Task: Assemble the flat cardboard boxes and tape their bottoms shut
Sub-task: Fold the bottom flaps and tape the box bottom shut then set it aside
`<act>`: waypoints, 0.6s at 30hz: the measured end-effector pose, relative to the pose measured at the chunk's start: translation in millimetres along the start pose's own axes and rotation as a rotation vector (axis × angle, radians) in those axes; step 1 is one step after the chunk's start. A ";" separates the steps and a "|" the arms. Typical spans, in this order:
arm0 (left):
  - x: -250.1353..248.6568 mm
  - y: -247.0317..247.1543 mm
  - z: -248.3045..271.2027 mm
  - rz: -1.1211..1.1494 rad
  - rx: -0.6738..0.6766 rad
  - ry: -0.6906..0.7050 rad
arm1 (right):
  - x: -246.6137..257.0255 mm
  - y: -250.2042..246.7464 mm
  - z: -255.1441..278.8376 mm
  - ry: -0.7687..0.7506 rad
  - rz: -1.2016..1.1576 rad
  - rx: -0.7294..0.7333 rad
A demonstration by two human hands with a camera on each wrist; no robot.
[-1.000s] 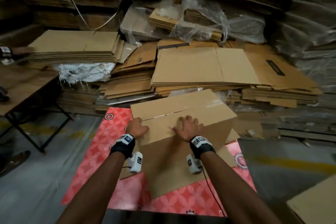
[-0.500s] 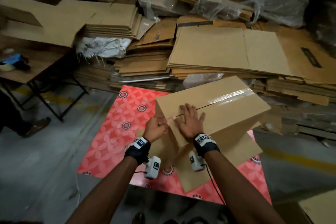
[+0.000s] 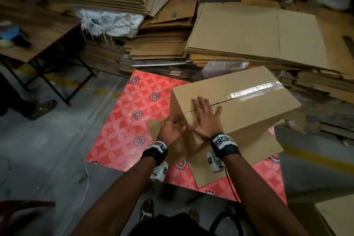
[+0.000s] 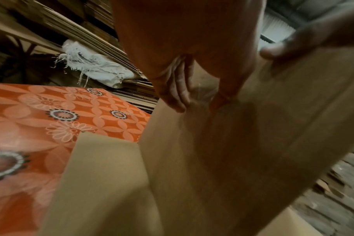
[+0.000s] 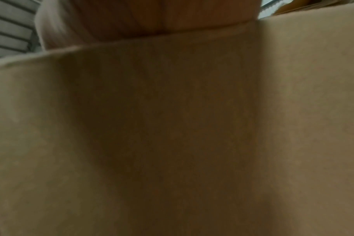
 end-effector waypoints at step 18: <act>6.7 11.7 -6.7 -0.227 -0.148 0.252 | -0.7 2.3 -7.6 0.023 0.008 0.020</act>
Point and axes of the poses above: each hand's wrist, its own z-axis away from the middle knuckle, its own y-axis out of the palm, x = y × z, the point moved 2 cm from there along -z, towards the middle knuckle, and after that the axes turned 13 degrees about x, right-handed, at the moved point
